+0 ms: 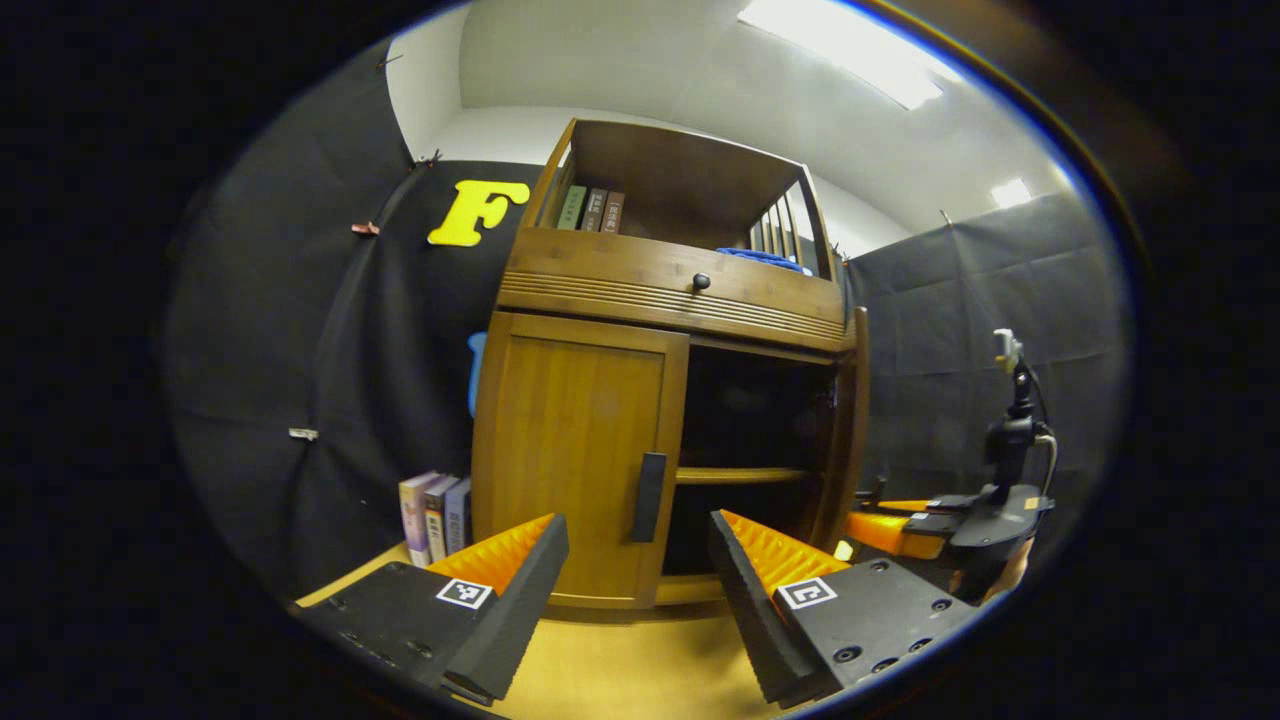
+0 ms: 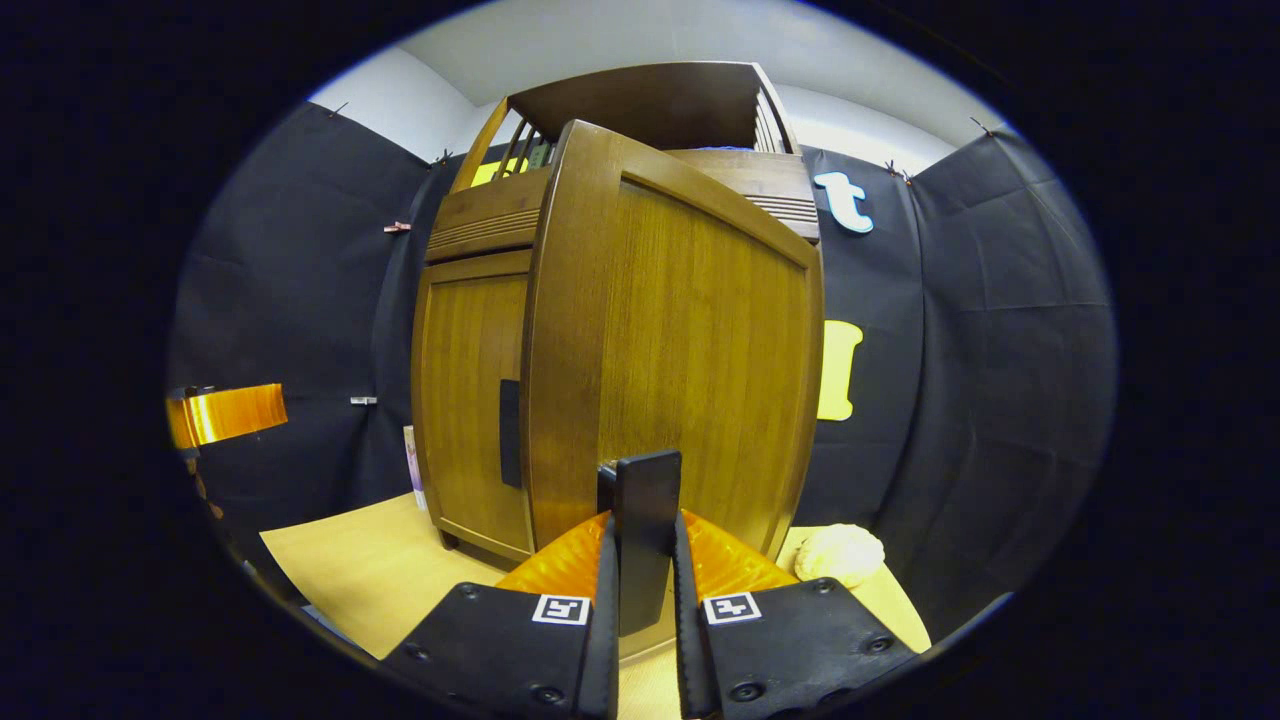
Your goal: Open the right door of the double-door shoe cabinet with the right hand, and open the left door with the left hand.
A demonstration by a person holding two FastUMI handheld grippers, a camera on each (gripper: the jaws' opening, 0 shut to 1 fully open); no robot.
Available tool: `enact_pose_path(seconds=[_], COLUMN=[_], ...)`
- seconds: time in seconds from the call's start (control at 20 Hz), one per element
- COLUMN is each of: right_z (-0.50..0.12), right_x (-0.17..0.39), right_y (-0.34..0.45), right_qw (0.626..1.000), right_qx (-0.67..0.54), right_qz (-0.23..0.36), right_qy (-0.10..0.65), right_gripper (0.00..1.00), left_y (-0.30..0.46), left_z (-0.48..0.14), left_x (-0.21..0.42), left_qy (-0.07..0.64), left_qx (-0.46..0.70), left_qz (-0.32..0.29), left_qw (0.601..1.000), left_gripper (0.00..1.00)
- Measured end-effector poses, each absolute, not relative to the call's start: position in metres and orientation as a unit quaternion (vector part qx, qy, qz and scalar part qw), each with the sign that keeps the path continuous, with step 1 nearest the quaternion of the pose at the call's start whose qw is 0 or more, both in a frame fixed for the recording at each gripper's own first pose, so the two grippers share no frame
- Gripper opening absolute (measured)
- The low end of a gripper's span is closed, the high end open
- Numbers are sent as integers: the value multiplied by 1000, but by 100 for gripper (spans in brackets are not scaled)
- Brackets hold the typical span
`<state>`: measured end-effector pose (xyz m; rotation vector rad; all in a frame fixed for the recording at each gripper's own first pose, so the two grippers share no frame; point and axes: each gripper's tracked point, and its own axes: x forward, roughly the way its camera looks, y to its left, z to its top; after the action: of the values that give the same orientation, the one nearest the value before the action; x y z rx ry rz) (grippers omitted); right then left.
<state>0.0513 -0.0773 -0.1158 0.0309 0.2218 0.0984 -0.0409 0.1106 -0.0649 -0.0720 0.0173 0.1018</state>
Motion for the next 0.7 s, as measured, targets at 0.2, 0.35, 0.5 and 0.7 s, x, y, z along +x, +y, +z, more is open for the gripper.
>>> enact_pose_path(seconds=[0.2, 0.35, 0.5, 0.7], right_z=[-114, -111, -108, -94], right_x=[41, 32, 25, 9], right_y=[-92, -109, -122, -139], right_qw=[993, 994, 994, 996], right_qx=[10, 0, 2, -1], right_qz=[36, 15, 7, -6], right_qy=[111, 108, 109, 93], right_gripper=[27, 22, 22, 26], left_y=[102, 93, 87, 81], left_z=[-63, -65, -66, -66], left_x=[-39, -41, -40, -38], left_qy=[3, 9, 14, 12], left_qx=[-42, -52, -61, -65], left_qz=[33, 16, 1, -14], left_qw=[999, 998, 998, 998], left_gripper=[88, 88, 84, 88])
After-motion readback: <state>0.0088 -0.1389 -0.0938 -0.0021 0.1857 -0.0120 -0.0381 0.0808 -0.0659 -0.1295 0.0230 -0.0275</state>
